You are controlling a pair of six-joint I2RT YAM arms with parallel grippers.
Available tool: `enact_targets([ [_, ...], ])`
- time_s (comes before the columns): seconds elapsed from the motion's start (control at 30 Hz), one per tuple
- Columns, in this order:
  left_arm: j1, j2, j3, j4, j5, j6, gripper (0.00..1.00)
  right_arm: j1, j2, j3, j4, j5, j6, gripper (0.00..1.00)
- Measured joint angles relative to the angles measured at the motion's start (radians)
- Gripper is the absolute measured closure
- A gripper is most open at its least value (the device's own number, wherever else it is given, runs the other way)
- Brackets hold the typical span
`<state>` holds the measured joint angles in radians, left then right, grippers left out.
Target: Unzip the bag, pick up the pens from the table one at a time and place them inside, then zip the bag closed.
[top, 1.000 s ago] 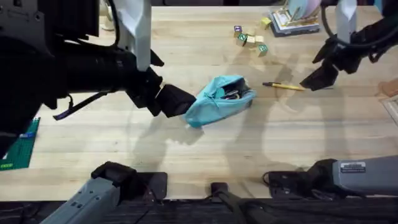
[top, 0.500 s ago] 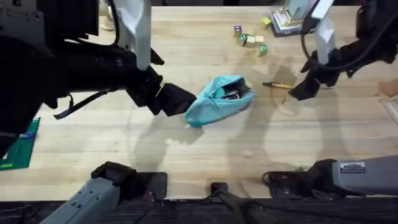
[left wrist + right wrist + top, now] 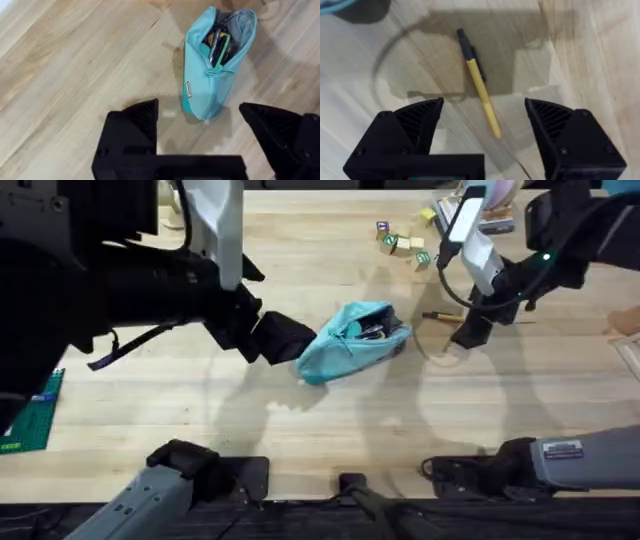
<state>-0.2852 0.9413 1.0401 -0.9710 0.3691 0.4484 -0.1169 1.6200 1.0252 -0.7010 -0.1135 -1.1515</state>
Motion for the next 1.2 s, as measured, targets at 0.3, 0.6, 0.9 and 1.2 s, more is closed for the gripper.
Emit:
enact_targets([
  [0.3,0.0,0.0,0.0,0.0,0.0,0.0,0.007,0.0,0.05,0.011,-0.009,0.011,0.004,0.004],
  [0.6,0.0,0.0,0.0,0.0,0.0,0.0,0.007,-0.004,0.054,0.012,-0.036,-0.022,0.011,0.003],
  [0.9,0.0,0.0,0.0,0.0,0.0,0.0,0.007,-0.004,0.059,0.016,-0.062,-0.033,0.026,0.003],
  [1.2,0.0,0.0,0.0,0.0,0.0,0.0,0.007,-0.004,0.058,0.016,-0.063,-0.033,0.03,0.003],
])
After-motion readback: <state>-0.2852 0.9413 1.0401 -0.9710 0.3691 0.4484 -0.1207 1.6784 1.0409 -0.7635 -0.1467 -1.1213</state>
